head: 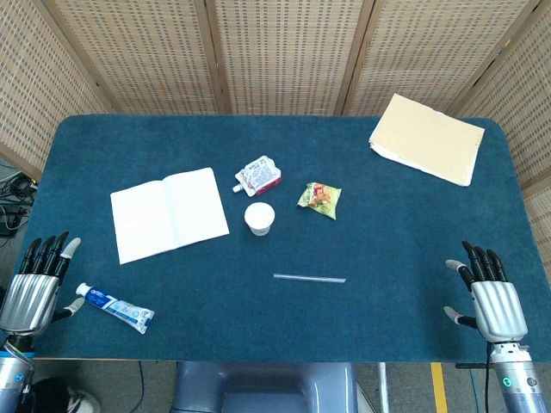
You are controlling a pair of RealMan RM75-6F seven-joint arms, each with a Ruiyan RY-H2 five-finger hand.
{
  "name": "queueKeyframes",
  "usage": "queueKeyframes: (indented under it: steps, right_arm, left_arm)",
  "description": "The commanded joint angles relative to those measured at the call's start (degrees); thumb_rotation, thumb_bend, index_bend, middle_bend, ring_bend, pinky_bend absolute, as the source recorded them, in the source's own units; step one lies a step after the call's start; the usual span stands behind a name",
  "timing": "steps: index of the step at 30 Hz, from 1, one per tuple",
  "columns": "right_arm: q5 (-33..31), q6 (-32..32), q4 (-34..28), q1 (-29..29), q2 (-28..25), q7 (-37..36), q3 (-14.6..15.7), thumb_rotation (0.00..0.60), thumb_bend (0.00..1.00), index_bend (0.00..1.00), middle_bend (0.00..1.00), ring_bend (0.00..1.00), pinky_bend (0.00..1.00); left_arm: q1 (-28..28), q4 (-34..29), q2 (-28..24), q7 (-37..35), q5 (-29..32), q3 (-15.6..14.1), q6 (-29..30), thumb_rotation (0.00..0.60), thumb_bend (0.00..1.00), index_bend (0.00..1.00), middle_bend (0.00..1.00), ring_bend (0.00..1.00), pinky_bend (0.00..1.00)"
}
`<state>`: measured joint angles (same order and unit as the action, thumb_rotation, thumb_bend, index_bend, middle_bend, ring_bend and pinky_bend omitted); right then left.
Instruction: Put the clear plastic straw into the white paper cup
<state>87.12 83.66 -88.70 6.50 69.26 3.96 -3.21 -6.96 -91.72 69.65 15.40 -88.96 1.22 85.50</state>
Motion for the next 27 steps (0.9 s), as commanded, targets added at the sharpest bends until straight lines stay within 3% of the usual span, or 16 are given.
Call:
queueKeyframes:
  steps: [1, 19, 27]
  right_arm:
    - [0.01, 0.02, -0.01, -0.01, 0.00, -0.01, 0.00, 0.600, 0.19, 0.28, 0.00, 0.00, 0.00]
    - [-0.09, -0.47, 0.06, 0.52, 1.01, 0.15, -0.28, 0.600, 0.19, 0.28, 0.00, 0.00, 0.00]
    - [-1.72, -4.25, -2.19, 4.82, 6.10, 2.64, -3.26, 0.600, 0.19, 0.38, 0.06, 0.00, 0.00]
  left_arm:
    - [0.02, 0.02, 0.00, 0.00, 0.02, 0.00, 0.02, 0.600, 0.05, 0.00, 0.00, 0.00, 0.00]
    - [0.23, -0.20, -0.67, -1.21, 0.33, 0.58, 0.77, 0.600, 0.05, 0.00, 0.00, 0.00, 0.00]
    - [0.22, -0.18, -0.96, -1.88, 0.78, 0.81, 0.63, 0.600, 0.05, 0.00, 0.00, 0.00, 0.00]
